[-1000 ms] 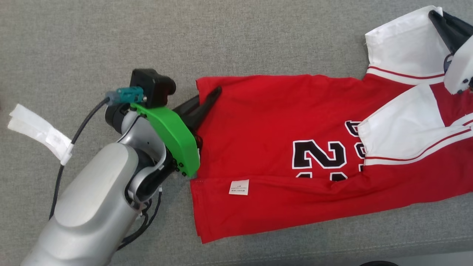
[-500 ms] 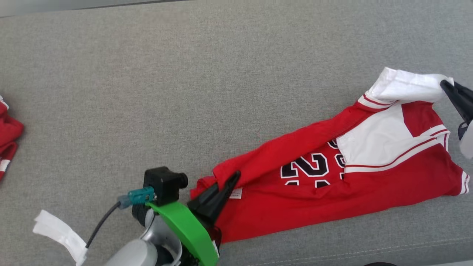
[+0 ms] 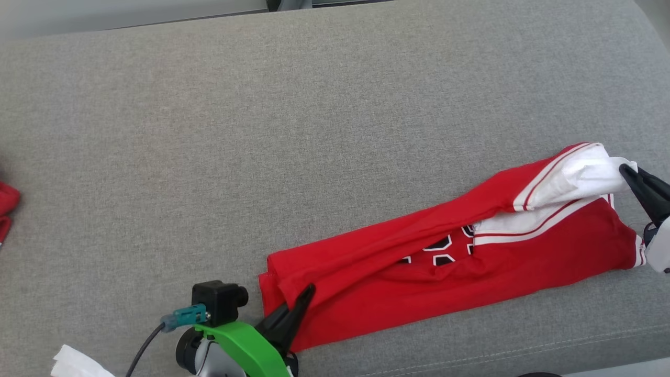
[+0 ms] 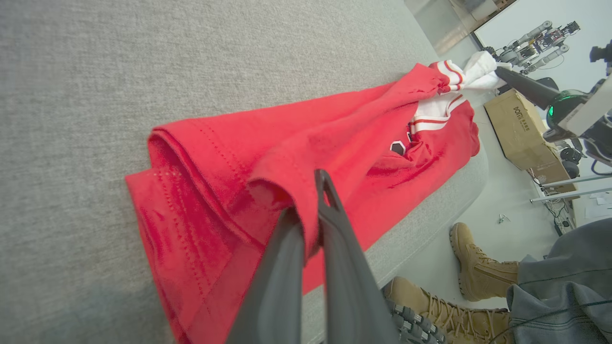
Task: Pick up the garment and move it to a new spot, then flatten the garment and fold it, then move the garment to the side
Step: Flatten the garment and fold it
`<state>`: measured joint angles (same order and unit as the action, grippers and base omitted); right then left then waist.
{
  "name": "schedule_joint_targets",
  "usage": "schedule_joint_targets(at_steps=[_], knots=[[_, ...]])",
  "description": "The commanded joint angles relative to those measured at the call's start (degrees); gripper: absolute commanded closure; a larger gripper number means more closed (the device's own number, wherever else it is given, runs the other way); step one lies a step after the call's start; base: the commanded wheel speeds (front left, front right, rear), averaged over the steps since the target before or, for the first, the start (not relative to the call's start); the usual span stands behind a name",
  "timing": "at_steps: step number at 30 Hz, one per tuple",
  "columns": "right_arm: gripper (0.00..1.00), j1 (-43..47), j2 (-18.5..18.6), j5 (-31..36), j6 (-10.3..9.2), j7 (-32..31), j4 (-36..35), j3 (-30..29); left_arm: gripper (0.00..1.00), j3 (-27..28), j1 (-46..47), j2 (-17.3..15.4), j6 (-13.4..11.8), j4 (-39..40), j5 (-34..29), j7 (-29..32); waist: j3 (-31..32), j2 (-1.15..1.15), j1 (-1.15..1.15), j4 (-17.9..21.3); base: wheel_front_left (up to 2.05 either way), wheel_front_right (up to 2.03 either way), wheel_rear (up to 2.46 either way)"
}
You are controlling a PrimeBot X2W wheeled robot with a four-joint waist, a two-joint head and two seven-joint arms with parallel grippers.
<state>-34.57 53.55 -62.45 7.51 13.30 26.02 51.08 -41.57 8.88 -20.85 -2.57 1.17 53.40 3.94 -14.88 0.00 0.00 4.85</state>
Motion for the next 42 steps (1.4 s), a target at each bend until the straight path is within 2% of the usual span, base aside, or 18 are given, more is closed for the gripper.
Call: schedule_joint_targets(at_steps=[1,7,10,13,14,15,16,17,18,19,21,22,25,27,30,34,38,42], knots=[[1.00,0.84,0.25,0.01,-0.04,0.70,-0.41,-0.71,1.00,0.47,-0.85,-0.86,-0.29,0.00,0.09,-0.42,-0.15,0.00,0.00,-0.07,0.00,0.00,0.00],[1.00,6.61,-0.10,-0.05,-0.04,1.64,-3.41,-4.94,0.99,1.95,-1.93,-2.02,-1.60,-0.24,0.83,-0.85,-0.81,0.00,0.00,0.33,0.00,0.00,0.00],[1.00,9.10,-1.63,0.72,-0.04,1.78,-2.87,-6.01,0.84,1.21,-1.82,-1.68,-1.19,-1.71,0.45,-0.52,-1.00,0.00,0.00,0.77,0.00,0.00,0.00],[1.00,10.58,-3.54,1.76,-0.04,1.83,-1.97,-6.75,0.61,0.77,-1.92,-0.77,-0.73,-3.42,0.55,-1.04,-1.27,0.00,0.00,1.41,0.00,0.00,0.00],[1.00,10.83,-4.27,2.21,-0.04,1.81,-1.58,-6.83,0.51,0.56,-2.05,-0.55,-0.64,-4.06,0.56,-1.29,-1.33,0.00,0.00,1.64,0.00,0.00,0.00],[1.00,10.88,-4.90,2.84,-0.04,1.81,-1.16,-6.95,0.16,0.41,-2.07,-0.55,-0.59,-4.79,0.11,-1.64,-1.38,0.00,0.00,1.82,0.00,0.00,0.00],[0.99,10.88,-5.46,3.57,-0.04,1.83,-0.54,-7.07,0.00,0.27,-1.99,-0.60,-0.76,-5.63,-0.43,-1.90,-1.42,0.00,0.00,1.94,0.00,0.00,0.00],[0.69,10.92,-6.03,4.26,-0.04,1.74,-0.09,-7.03,0.00,-0.01,-1.91,-0.78,-1.14,-6.65,-1.22,-2.16,-1.41,0.00,0.00,2.04,0.00,0.00,0.00],[0.20,10.93,-6.49,5.02,-0.04,1.57,0.32,-7.03,0.00,-0.33,-1.80,-1.00,-1.42,-7.40,-2.10,-2.47,-1.40,0.00,0.00,2.12,0.00,0.00,0.00],[0.00,10.93,-6.80,5.57,-0.04,1.52,0.51,-7.12,0.00,-0.47,-1.86,-1.15,-1.63,-8.33,-2.58,-2.77,-1.39,0.00,0.00,2.18,0.00,0.00,0.00],[0.00,11.12,-6.65,6.00,-0.04,1.30,0.95,-7.90,0.00,-0.53,-2.01,-2.10,-2.18,-9.68,-4.08,-4.18,-1.33,0.00,0.00,2.32,0.00,0.00,0.00],[0.00,11.23,-5.62,6.70,-0.04,1.07,1.16,-8.97,0.00,-0.24,-2.57,-2.86,-3.23,-10.83,-5.84,-5.86,-1.22,0.00,0.00,2.43,0.00,0.00,0.00],[0.00,11.97,-4.44,6.79,-0.04,0.44,1.01,-10.14,0.00,0.24,-3.71,-3.47,-4.32,-11.72,-6.25,-7.17,-1.00,0.00,0.00,2.44,0.00,0.00,0.00],[0.00,12.39,-2.76,5.82,-0.04,0.06,0.25,-12.25,0.00,1.25,-4.87,-4.12,-5.96,-12.02,-6.46,-8.62,-0.84,0.00,0.00,2.44,0.00,0.00,0.00],[0.00,12.31,-0.92,4.75,-0.04,-0.45,-1.25,-16.00,0.00,3.29,-6.44,-6.64,-11.15,-12.77,-9.35,-11.54,-0.98,0.00,0.00,2.86,0.00,0.00,0.00],[0.00,12.16,-1.91,4.61,-0.04,-3.68,-3.14,-18.46,0.00,7.73,-7.67,-6.57,-16.90,-11.24,-11.73,-17.38,-1.31,0.00,0.00,2.50,0.00,0.00,0.00],[0.00,12.73,-5.04,4.85,-0.04,-7.67,-2.29,-18.39,0.00,10.76,-7.12,-4.40,-17.88,-8.84,-14.36,-18.98,-1.43,0.00,0.00,1.27,0.00,0.00,0.00],[0.00,11.94,-8.79,5.04,-0.04,-10.73,0.80,-17.36,0.00,13.42,-6.30,-1.38,-16.33,-6.42,-18.66,-19.13,-1.46,0.00,0.00,0.10,0.00,0.00,0.00]])
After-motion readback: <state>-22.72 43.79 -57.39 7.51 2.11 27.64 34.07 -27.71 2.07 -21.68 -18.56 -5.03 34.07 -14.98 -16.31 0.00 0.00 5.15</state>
